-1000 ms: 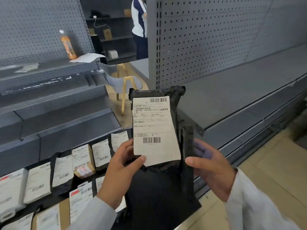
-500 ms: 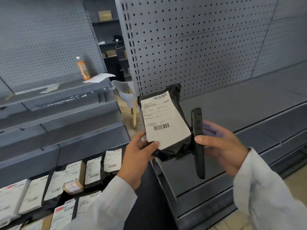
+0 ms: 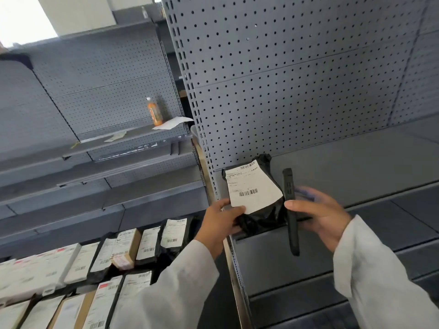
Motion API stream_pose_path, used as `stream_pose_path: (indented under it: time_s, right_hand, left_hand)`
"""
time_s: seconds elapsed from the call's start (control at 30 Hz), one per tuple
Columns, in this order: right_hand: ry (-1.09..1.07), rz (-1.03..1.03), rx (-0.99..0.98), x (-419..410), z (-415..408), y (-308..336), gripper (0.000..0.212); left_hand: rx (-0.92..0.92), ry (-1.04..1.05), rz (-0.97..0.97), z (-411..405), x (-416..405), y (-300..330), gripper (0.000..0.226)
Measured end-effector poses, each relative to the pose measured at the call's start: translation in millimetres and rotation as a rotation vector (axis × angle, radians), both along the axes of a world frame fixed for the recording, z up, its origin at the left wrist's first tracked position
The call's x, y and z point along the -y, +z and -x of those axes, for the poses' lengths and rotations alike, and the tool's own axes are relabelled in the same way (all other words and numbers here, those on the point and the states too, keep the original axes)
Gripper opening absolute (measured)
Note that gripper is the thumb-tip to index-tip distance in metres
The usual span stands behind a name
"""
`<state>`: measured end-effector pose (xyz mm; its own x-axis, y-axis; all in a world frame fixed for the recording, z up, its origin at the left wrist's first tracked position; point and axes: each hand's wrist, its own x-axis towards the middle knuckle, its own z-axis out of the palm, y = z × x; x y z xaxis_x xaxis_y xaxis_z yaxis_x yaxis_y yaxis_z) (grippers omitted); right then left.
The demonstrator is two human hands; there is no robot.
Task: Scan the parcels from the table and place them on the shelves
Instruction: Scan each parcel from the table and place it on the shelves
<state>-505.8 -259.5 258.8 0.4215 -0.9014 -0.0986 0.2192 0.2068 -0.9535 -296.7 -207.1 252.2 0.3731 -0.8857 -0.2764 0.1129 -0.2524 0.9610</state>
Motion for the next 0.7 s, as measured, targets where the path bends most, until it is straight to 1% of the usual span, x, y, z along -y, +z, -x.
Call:
stream_pose_path:
  time_s: [0.07,0.17,0.3,0.47,0.53,0.63,0.7]
  right_hand:
    - [0.002,-0.014,0.008,4.7,4.6,-2.0,0.050]
    - [0.011,-0.028,0.004,10.7,7.9,-4.6,0.036]
    - [0.027,-0.042,0.002,15.4,10.3,-8.2,0.027]
    - [0.041,-0.052,0.006,18.8,12.5,-7.8,0.033]
    - [0.032,-0.065,0.010,17.6,11.9,-8.6,0.035]
    - [-0.043,-0.072,0.028,14.5,13.3,-13.6,0.033]
    - [-0.100,-0.068,0.036,11.1,18.4,-16.2,0.034]
  left_hand:
    - [0.023,0.023,0.006,6.6,5.4,-3.1,0.029]
    - [0.030,0.052,0.002,12.8,9.2,-1.0,0.028]
    - [0.044,0.041,0.002,14.1,13.7,-0.8,0.026]
    - [0.054,0.043,-0.007,13.6,17.8,-3.3,0.024]
    - [0.054,0.041,-0.003,13.1,17.8,-4.5,0.026]
    - [0.054,0.058,0.013,14.3,16.0,-4.1,0.031]
    - [0.069,0.117,0.032,13.7,13.3,-4.9,0.037]
